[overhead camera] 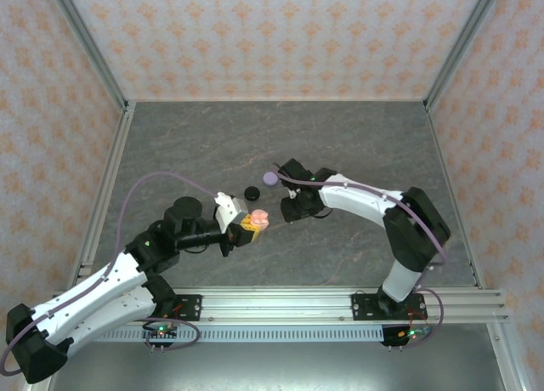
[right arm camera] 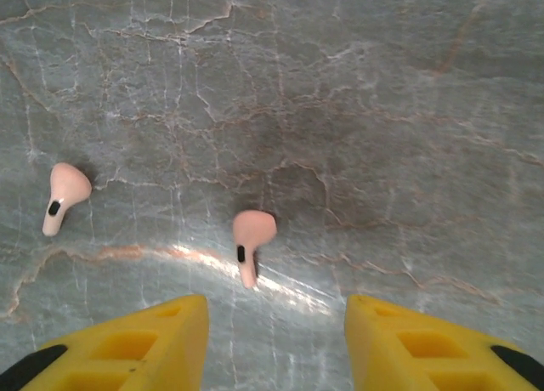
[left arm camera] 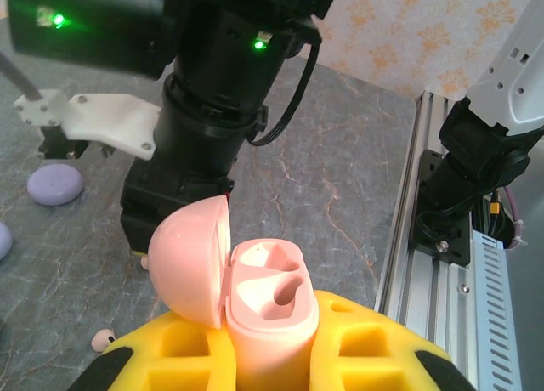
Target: Insert the wireless bluetooth earbuds into the charging case
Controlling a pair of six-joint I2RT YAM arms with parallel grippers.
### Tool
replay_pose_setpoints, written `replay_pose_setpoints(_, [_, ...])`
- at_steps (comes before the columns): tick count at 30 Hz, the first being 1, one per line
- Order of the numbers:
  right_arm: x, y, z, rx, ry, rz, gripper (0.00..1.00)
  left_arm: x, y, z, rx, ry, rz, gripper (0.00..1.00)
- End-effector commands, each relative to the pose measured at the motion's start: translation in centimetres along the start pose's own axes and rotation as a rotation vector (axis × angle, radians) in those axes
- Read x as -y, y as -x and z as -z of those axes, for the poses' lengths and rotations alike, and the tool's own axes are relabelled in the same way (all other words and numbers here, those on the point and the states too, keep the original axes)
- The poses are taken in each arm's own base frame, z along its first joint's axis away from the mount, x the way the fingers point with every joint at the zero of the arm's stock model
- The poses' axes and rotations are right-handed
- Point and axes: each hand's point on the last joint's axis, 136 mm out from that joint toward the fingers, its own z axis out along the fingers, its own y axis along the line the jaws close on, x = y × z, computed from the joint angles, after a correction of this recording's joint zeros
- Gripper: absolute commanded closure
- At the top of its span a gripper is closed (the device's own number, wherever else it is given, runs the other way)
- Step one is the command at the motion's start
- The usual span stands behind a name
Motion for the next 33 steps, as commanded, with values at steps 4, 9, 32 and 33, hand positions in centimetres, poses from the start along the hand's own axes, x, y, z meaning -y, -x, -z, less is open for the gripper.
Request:
replay_pose_setpoints(4, [-1.6,0.3,-1.7,-0.046,0.025,-0.01,0.55,-0.2,0.7,-0.4,0.029,0.003,-0.004,1.0])
replay_pose_setpoints(9, [-1.7,0.2,-2.9,-0.072,0.022,-0.006,0.59,-0.1,1.0,-0.6,0.043,-0.006,-0.007,1.0])
replay_pose_setpoints(32, [-0.8,1.3,-3.6,-0.051,-0.054,0.049,0.62,-0.2,1.3,-1.0,0.041,-0.01,-0.003,1.0])
replay_pose_setpoints(33, [-0.8,1.4,-3.4,-0.046,-0.054,0.049,0.62,-0.2,1.4,-1.0,0.042,-0.01,-0.004,1.0])
